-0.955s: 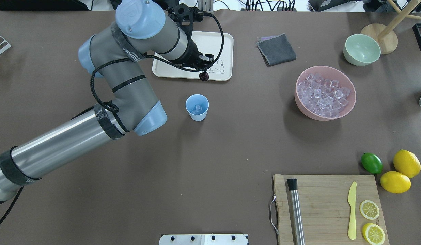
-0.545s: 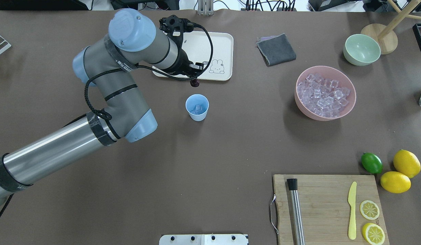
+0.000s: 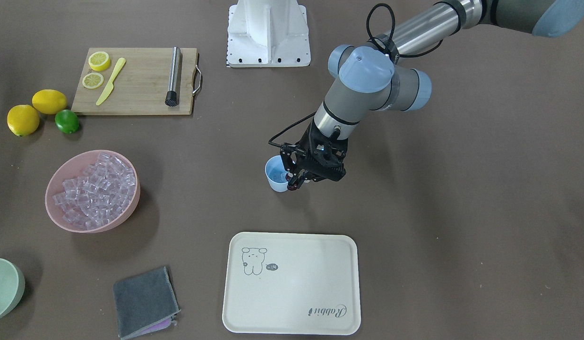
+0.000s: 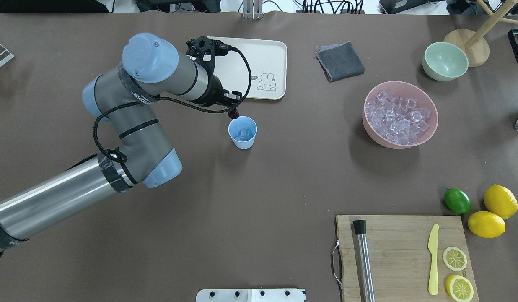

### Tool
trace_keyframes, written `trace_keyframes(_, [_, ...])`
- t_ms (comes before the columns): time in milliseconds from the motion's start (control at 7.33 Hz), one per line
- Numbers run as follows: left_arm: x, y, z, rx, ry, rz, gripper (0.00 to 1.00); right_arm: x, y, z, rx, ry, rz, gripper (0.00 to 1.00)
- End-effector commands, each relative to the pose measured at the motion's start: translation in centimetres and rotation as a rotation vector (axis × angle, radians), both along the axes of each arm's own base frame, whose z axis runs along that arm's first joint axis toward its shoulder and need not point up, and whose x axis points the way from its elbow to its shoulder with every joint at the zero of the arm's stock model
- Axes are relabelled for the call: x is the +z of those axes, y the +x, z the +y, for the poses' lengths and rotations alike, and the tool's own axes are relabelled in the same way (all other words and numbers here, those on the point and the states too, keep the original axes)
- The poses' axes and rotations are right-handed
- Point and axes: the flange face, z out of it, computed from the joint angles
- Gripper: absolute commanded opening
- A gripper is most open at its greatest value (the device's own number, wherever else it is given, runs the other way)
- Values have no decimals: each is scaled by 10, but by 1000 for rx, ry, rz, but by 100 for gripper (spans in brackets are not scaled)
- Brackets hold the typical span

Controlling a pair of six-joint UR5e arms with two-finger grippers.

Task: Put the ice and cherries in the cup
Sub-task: 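Carry the cherries with the left gripper over the light-blue cup, then release the cherries into the cup and lift the left gripper away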

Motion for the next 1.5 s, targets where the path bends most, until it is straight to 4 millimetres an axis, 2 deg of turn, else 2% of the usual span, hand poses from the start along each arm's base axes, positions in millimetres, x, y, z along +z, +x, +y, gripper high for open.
trace_keyframes(0, [-14, -2, 14, 3, -25, 31, 0, 0, 0, 0, -1, 0, -4, 90])
trace_keyframes(273, [-6, 17, 26, 26, -31, 16, 0, -1, 0, 0, -1, 3, 1, 90])
trace_keyframes(409, [-2, 20, 25, 28, -34, 10, 18, -1, 0, -1, 0, 3, 1, 90])
trace_keyframes(545, [-2, 21, 26, 30, -33, 11, 74, -1, 0, -1, 0, 3, 1, 90])
trace_keyframes(682, [-4, 20, 26, 30, -30, 15, 97, -1, 0, 0, -1, 2, -2, 90])
trace_keyframes(955, [-4, 7, 16, 8, -31, 17, 97, -1, 0, -1, -1, 4, 3, 90])
trace_keyframes(1091, [-3, -36, -21, -50, -41, 18, 98, -1, 0, -1, -1, 6, 3, 91])
trace_keyframes(1227, [38, -94, -55, -15, -112, 14, 98, -1, 0, -1, 0, 3, 3, 92])
trace_keyframes(1364, [75, -169, -93, 8, -102, -7, 98, -1, 0, -1, 0, 3, 3, 92])
